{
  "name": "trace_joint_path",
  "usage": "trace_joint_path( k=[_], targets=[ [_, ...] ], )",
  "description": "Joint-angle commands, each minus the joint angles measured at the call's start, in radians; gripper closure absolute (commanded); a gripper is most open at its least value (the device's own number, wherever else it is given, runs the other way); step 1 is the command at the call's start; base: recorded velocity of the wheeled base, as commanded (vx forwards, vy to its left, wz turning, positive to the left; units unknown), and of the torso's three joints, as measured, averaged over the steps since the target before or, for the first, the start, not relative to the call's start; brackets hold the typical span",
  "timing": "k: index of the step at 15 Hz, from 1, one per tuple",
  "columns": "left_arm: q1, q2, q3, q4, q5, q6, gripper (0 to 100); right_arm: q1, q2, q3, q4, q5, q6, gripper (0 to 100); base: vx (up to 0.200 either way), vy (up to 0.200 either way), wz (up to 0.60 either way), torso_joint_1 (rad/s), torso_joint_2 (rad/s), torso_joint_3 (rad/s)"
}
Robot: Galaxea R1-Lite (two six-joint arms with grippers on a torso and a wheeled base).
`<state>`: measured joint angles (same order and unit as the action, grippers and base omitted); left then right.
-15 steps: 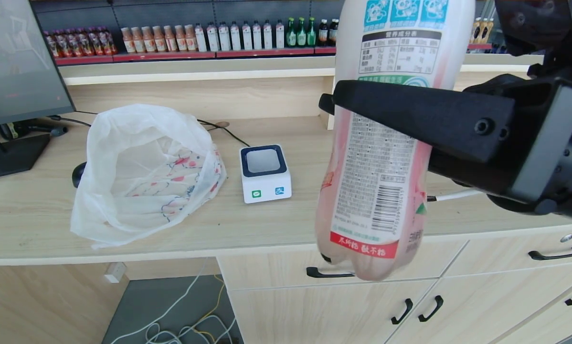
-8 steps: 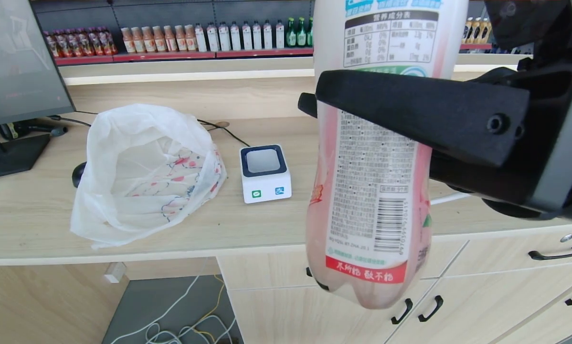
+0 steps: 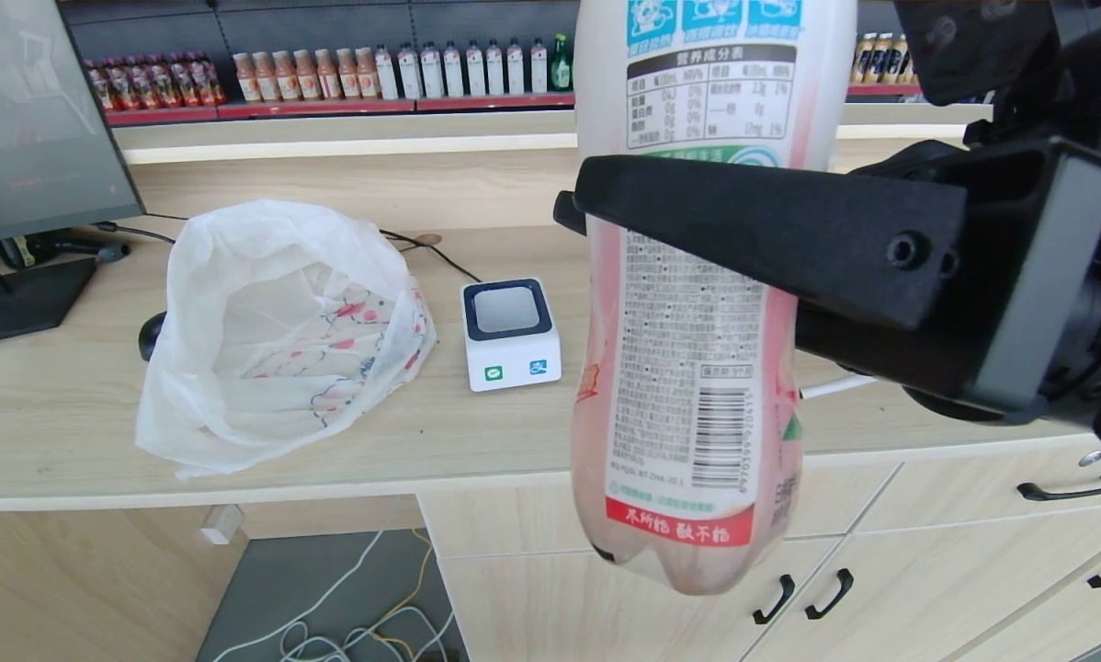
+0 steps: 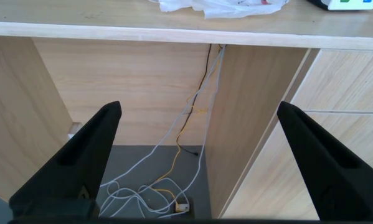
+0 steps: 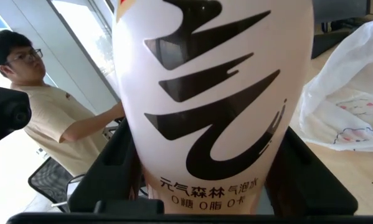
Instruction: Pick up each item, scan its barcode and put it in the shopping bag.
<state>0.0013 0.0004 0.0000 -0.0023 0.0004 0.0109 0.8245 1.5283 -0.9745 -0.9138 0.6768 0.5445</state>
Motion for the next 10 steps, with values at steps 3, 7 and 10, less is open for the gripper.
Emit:
trace_joint_path(
  k=[3, 7, 10],
  targets=[
    [0.000, 0.000, 0.000, 0.001, 0.001, 0.000, 0, 0.001, 0.003, -0.004, 0.000, 0.000, 0.000, 100, 0.000, 0.000, 0.00, 0.000, 0.00, 0.000],
    [0.000, 0.000, 0.000, -0.001, 0.000, 0.000, 0, 0.004, 0.004, -0.030, 0.000, 0.001, -0.003, 100, 0.000, 0.000, 0.00, 0.000, 0.00, 0.000],
    [0.000, 0.000, 0.000, -0.001, 0.001, 0.000, 0, 0.010, 0.004, -0.036, -0.002, -0.002, -0.003, 100, 0.000, 0.000, 0.00, 0.000, 0.00, 0.000]
  ],
)
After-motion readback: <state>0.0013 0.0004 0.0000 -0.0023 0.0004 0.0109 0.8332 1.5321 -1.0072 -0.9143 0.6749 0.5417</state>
